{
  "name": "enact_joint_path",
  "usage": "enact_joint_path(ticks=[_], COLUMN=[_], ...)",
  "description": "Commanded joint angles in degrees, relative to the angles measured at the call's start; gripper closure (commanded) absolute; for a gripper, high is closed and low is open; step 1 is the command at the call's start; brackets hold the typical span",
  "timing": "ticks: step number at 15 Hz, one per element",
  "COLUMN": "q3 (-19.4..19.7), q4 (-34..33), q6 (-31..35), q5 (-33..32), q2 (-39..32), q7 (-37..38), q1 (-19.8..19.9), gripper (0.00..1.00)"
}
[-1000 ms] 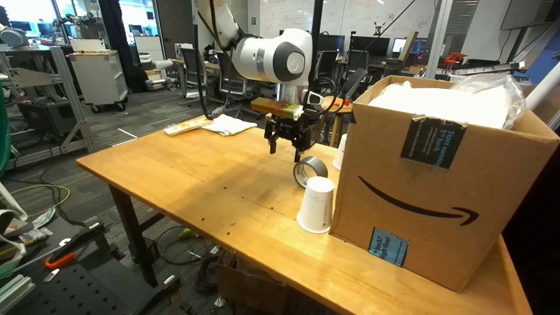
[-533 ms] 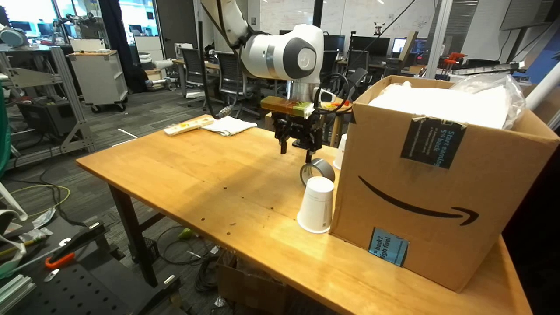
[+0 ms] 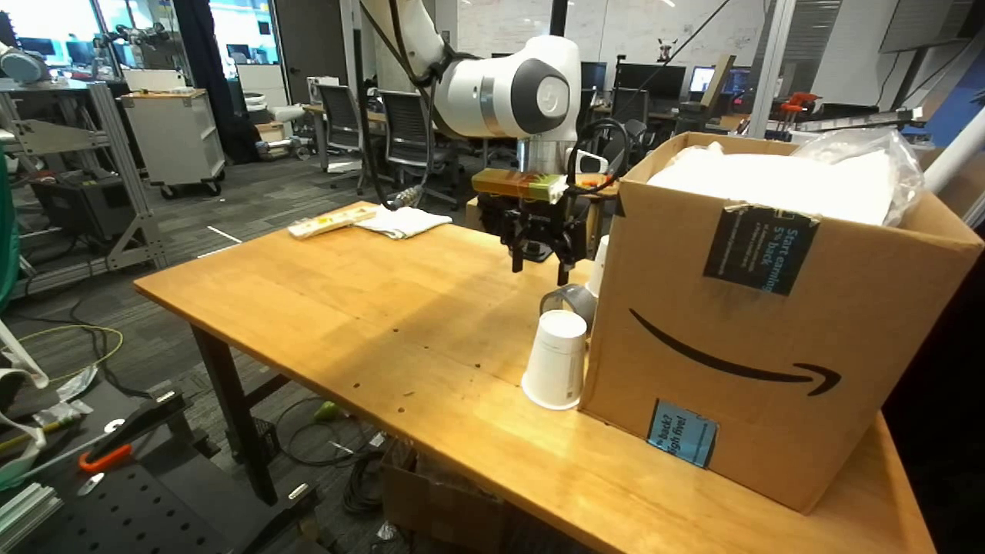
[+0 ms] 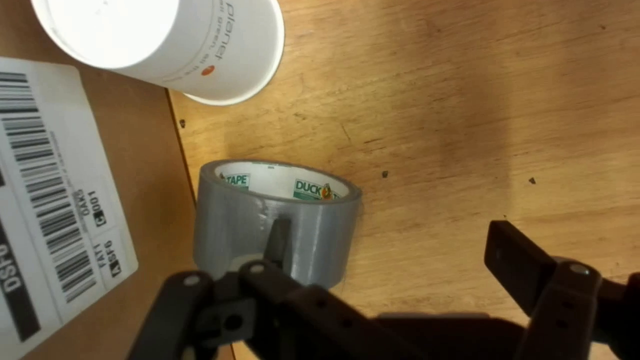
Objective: Roll the grey masking tape to the right
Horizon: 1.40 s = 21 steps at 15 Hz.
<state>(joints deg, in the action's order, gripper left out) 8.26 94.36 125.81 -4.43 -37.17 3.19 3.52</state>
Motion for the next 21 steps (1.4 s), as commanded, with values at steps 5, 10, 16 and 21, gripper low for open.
enact_joint_path(ticks=[5,10,16,21], q3=[-2.01,-2.94,-3.5,-3.64], q4=[2.57,2.18,-0.06,-0.88], q6=[1.76,0.77,-0.52,-0.79], q5=[-2.21,-1.69,-1.12,-0.91], q2=[2.97,1.12,-2.0,-2.72], q7=[0.54,0.03,-0.7,-1.13], q1=[-2.63,-2.68,-2.33,-1.95], gripper=[0.0,0.0,0.0,0.0])
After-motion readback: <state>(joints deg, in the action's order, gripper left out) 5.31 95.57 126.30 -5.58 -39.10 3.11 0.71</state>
